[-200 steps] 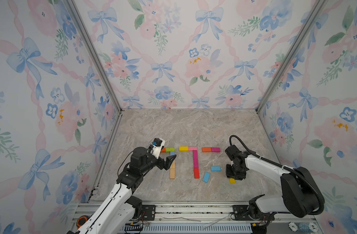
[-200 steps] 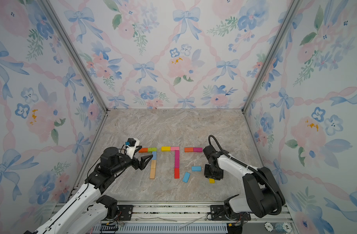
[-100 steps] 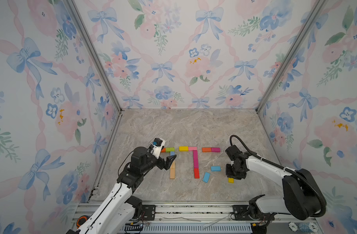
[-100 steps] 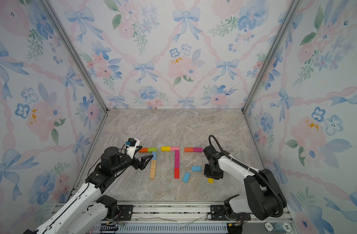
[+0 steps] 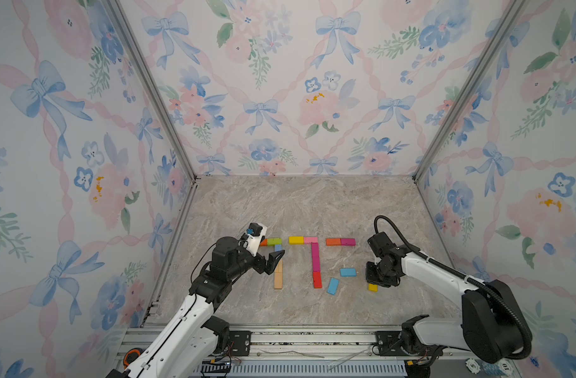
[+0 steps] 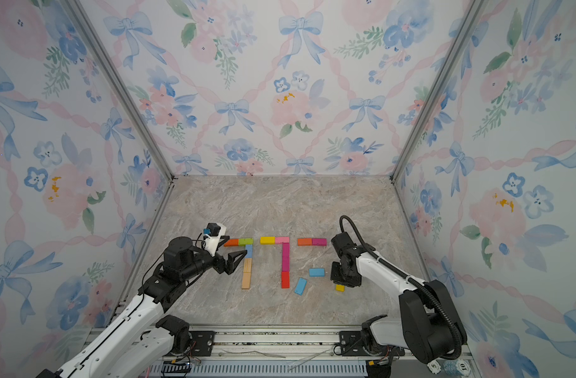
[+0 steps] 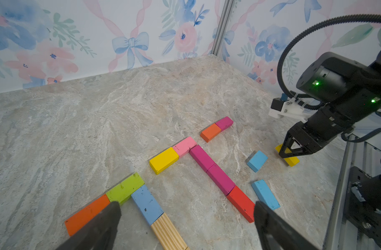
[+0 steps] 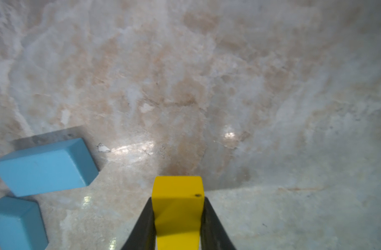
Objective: Assemble the number 7 with building blocks
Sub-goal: Pick up the building block from the center of the board.
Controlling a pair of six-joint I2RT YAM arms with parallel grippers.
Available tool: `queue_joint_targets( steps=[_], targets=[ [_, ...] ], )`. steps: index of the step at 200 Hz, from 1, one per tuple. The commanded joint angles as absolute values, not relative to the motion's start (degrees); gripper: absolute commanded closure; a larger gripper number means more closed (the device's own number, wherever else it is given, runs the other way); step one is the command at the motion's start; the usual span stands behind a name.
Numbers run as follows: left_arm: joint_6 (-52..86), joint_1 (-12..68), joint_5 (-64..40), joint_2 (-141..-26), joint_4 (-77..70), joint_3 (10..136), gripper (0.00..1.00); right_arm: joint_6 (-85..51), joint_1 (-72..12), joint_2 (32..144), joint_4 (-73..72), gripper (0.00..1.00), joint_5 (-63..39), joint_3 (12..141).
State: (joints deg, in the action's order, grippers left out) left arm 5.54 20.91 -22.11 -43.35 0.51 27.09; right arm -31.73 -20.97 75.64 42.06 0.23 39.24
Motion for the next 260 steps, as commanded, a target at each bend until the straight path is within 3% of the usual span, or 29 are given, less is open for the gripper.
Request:
queue_joint_targets(
  steps=[1, 140, 260],
  targets=[
    [5.14, 20.72, -22.30, -43.54, 0.83, 26.29, 0.02, -30.31, -20.40, 74.81, 43.77, 0.76, -0.59, 40.74],
    [4.92, 20.65, -22.17, -43.85, 0.97, 26.35, 0.02, -28.62, -20.27, 76.91, 43.37, 0.79, -3.08, 44.57],
    [4.68, 20.64, -21.71, -44.04, 1.32, 26.28, 0.02, -20.01, -20.72, 101.25, 43.86, 0.80, -1.76, 64.11]
  ],
)
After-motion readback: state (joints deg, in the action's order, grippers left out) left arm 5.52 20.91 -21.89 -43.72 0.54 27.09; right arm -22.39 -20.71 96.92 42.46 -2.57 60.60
